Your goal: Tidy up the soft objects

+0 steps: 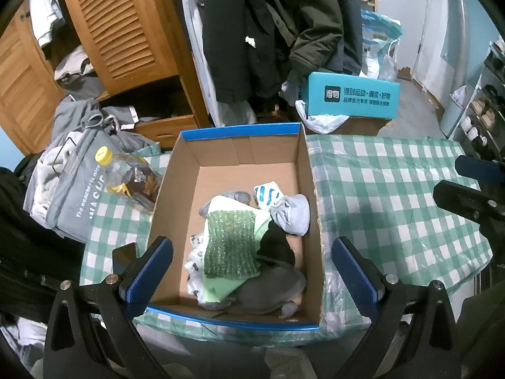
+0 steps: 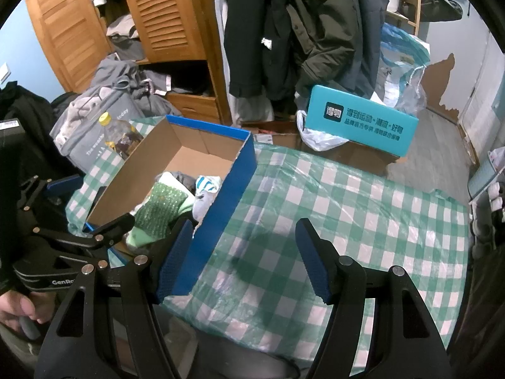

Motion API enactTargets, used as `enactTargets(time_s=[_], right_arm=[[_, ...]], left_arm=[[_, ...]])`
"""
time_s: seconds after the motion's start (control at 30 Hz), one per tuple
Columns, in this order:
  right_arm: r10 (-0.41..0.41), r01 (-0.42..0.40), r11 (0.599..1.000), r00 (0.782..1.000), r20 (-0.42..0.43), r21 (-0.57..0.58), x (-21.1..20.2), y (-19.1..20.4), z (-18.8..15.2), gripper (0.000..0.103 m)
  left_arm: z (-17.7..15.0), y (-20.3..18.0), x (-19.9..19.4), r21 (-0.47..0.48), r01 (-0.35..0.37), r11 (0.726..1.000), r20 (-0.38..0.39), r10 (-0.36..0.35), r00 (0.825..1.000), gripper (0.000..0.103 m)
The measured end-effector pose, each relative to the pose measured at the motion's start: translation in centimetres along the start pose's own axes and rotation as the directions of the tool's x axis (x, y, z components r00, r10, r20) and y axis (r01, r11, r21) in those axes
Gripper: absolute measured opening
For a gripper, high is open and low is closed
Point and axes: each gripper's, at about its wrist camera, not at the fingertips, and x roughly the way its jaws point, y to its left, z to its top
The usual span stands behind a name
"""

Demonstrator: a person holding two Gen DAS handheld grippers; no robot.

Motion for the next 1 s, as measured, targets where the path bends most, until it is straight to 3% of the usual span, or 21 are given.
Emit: enactTargets(time_s=[1.0], right_arm=[[-0.001, 0.001, 1.0, 1.0, -0.012, -0.01, 0.17, 0.22, -0.21, 0.067]], left_arm=[[-0.22, -0.14, 0.39, 0.002, 0.013, 1.0, -0.017, -0.013, 1.0, 0.102]])
